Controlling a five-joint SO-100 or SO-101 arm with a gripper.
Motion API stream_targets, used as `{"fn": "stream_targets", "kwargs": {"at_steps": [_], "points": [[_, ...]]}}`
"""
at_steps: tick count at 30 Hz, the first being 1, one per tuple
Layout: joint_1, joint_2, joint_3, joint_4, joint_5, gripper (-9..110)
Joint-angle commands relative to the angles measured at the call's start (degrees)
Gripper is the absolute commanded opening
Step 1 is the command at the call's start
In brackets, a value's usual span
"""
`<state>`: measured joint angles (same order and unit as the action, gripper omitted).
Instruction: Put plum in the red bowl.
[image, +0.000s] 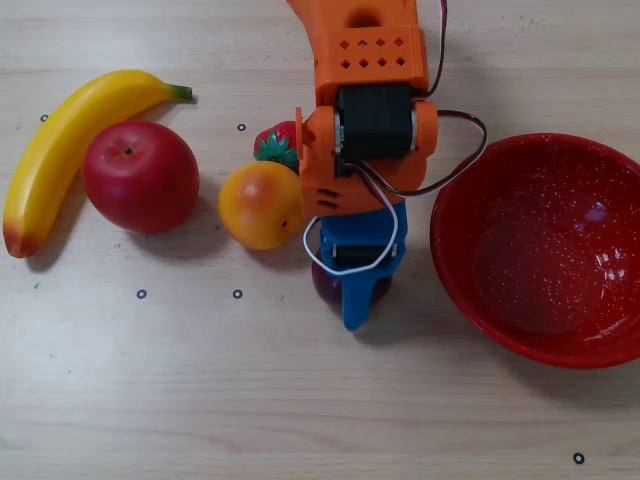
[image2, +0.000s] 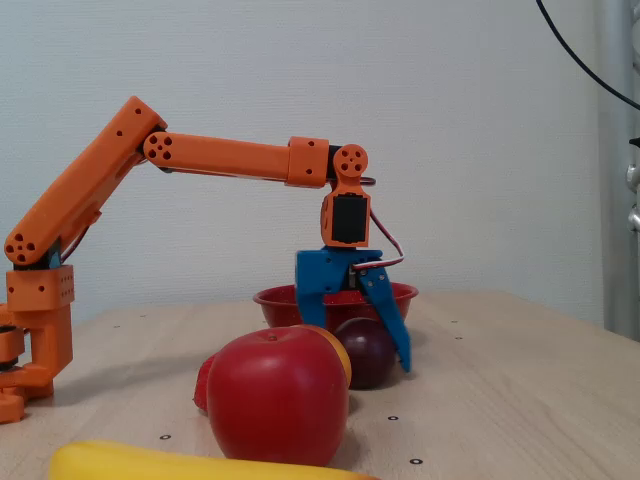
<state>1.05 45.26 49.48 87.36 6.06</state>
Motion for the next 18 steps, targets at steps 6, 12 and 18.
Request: {"fn": "stream_targets", "kwargs": {"at_steps": [6,12,18], "points": [[0.88,22.59,-3.08,5.10,-3.25,0],[4.92,37.35,5.62,5.36,-4.92,0],[12.74,49.83,17.23,2.55,-5.36,0]]}}
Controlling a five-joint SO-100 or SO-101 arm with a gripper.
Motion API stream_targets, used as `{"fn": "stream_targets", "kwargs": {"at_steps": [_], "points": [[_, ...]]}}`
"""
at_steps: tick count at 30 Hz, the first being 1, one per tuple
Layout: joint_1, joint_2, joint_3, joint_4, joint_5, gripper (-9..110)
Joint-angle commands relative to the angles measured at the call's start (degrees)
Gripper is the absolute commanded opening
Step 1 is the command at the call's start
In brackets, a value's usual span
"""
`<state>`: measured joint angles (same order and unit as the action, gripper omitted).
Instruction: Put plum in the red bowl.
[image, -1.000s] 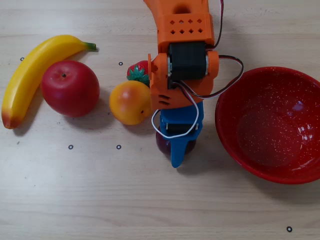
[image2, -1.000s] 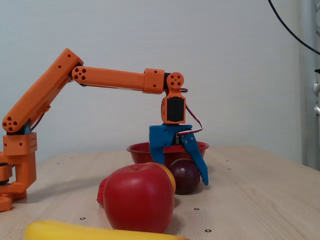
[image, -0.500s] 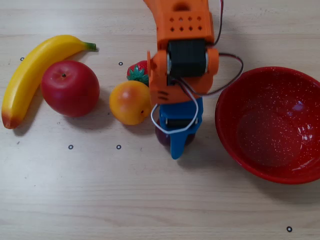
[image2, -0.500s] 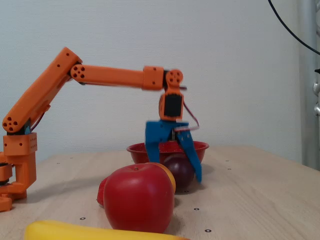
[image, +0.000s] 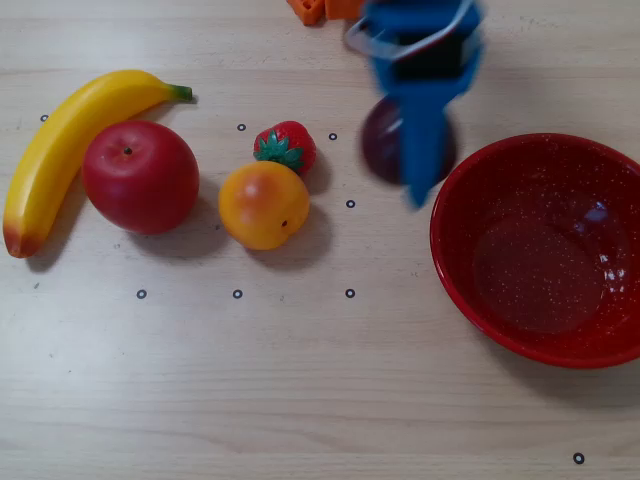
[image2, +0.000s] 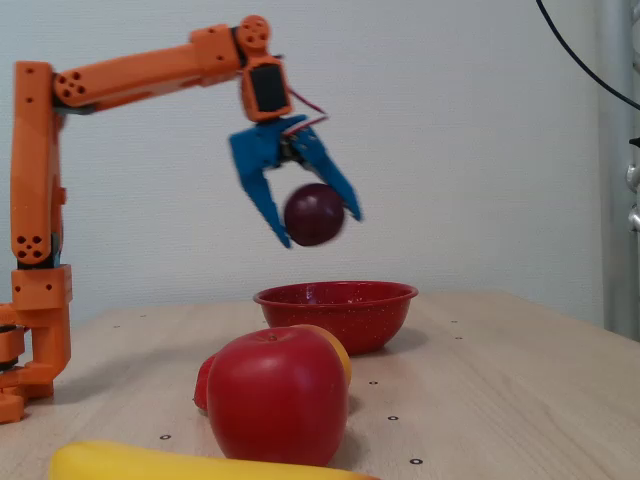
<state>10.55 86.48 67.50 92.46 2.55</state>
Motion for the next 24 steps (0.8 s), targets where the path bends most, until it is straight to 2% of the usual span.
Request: {"fn": "stream_targets", "kwargs": {"at_steps": [1,7,16,19,22,24], "points": [[5.01,10.20,1.23,-3.96,-1.67,0],[13.89,13.10,9.14,-14.33,1.41,0],[18.72,0.44,3.87,-19.86,6.15,2],[18.54,-3.96,1.32,-19.86,6.42,9],[18.19,-7.29,-0.09,-19.25,5.80,27],[18.11,-9.14,-0.62,-19.34,5.98,32]]}}
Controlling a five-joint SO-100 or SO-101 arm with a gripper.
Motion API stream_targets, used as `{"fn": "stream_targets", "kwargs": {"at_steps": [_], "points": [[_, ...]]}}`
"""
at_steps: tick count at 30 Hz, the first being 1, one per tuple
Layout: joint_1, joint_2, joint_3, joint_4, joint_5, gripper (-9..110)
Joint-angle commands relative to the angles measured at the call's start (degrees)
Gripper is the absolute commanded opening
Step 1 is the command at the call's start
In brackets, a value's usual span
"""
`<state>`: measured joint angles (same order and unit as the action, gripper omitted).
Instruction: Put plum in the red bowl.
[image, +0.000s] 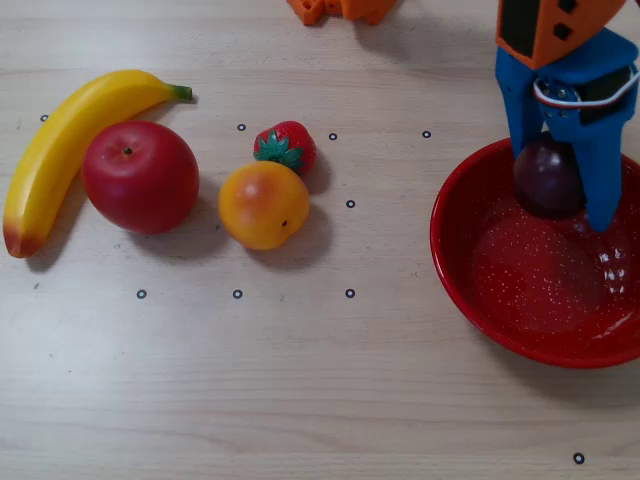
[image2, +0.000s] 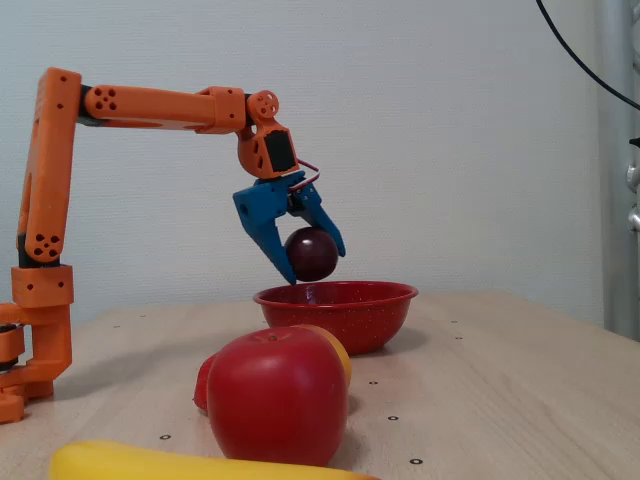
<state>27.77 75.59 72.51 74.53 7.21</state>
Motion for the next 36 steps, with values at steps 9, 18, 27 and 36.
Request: {"fn": "stream_targets", "kwargs": {"at_steps": [9,18,27,36], "points": [[0.00,-1.76,-5.63,-2.64,2.11,50],[-2.02,5.10,-8.00,-1.85,0.18,15],[-8.88,23.64,8.00,-8.44,1.93,0],[-18.81,50.27,41.13,-24.70,-1.14,0]]}}
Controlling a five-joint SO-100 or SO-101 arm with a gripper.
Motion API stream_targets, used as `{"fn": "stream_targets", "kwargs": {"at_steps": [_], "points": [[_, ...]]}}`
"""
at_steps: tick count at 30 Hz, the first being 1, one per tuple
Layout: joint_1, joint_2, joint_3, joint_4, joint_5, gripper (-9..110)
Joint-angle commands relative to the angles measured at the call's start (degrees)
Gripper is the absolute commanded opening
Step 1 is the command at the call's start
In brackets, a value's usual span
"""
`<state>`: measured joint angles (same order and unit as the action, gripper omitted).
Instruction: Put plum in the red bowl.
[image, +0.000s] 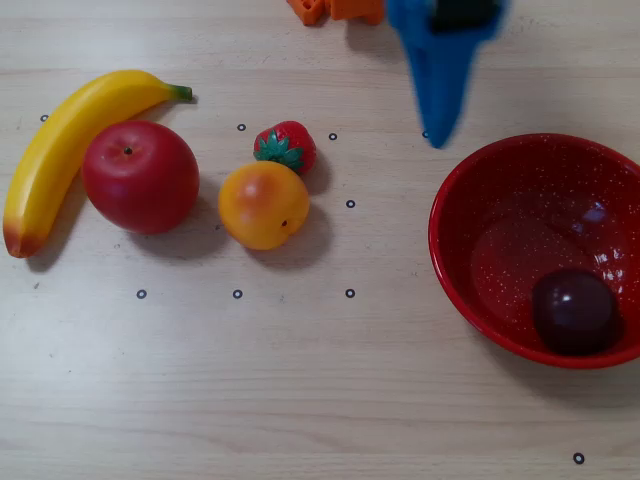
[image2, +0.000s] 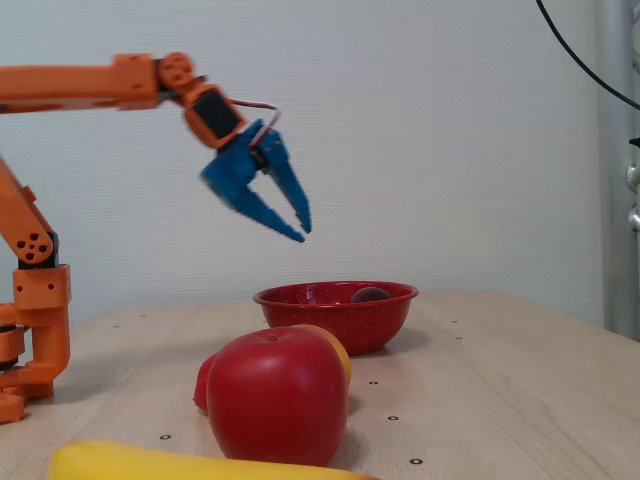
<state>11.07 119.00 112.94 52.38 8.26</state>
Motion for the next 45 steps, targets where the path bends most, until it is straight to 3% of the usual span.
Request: {"fn": "stream_targets", "kwargs": {"at_steps": [1,14,23,40,45], "points": [[-2.64,9.67,3.96,-3.43,-2.90,0],[-5.54,49.04,47.90,-18.54,-1.85,0],[-9.05,65.65,65.21,-21.88,-2.90,0],[-8.35,66.09,65.83,-3.69,-1.23,0],[-8.61,66.09,65.83,-3.08,-1.49,0]]}}
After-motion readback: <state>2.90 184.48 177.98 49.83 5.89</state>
